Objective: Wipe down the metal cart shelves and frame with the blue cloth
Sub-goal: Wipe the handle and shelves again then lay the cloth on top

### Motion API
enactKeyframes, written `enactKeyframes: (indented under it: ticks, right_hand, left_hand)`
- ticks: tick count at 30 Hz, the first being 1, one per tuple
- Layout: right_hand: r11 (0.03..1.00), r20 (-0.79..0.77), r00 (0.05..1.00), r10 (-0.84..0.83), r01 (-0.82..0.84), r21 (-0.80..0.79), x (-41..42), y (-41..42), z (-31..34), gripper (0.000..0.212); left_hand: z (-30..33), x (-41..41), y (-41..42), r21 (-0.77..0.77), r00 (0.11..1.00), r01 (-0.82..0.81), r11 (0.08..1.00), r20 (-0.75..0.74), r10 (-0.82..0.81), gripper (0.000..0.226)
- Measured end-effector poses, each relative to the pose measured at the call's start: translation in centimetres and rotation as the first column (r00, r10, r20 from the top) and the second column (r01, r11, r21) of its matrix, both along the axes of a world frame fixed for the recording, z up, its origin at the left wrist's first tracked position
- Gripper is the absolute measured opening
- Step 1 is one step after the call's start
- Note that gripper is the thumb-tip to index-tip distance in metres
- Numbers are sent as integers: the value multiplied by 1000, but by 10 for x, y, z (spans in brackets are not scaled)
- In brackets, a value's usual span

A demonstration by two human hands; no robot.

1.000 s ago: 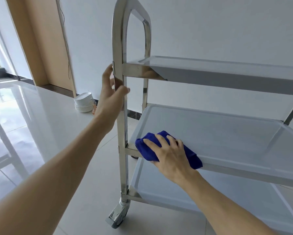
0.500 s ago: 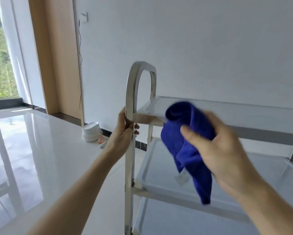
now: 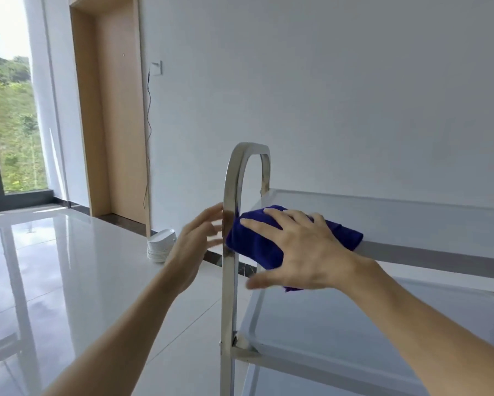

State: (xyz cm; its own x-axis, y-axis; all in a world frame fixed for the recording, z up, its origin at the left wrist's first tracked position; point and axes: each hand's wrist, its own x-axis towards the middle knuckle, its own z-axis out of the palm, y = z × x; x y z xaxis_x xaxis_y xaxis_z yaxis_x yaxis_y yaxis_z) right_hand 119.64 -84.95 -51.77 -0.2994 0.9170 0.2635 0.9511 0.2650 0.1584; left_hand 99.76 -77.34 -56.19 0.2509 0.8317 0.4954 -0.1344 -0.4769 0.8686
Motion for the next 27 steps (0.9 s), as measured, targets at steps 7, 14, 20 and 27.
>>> enactKeyframes:
  ticks: [7,14,20,27]
  right_hand:
    - [969,-285,957,-57,122,216,-10,13,-8,89]
    - [939,-57,977,-204,212,271,-34,38,-15,82]
    - [934,-5,996,-92,88,346,-12,31,-14,72]
    - [765,-2,998,-63,50,643,101,-12,-32,64]
  left_hand:
    - [91,26,14,-12,989,-146,989,22,146,47]
    - [100,42,26,159,891,-347,924,-252,378,39]
    - [91,46,34,232,871,-361,903,-262,416,39]
    - [91,47,35,186,905,-283,941,-272,326,40]
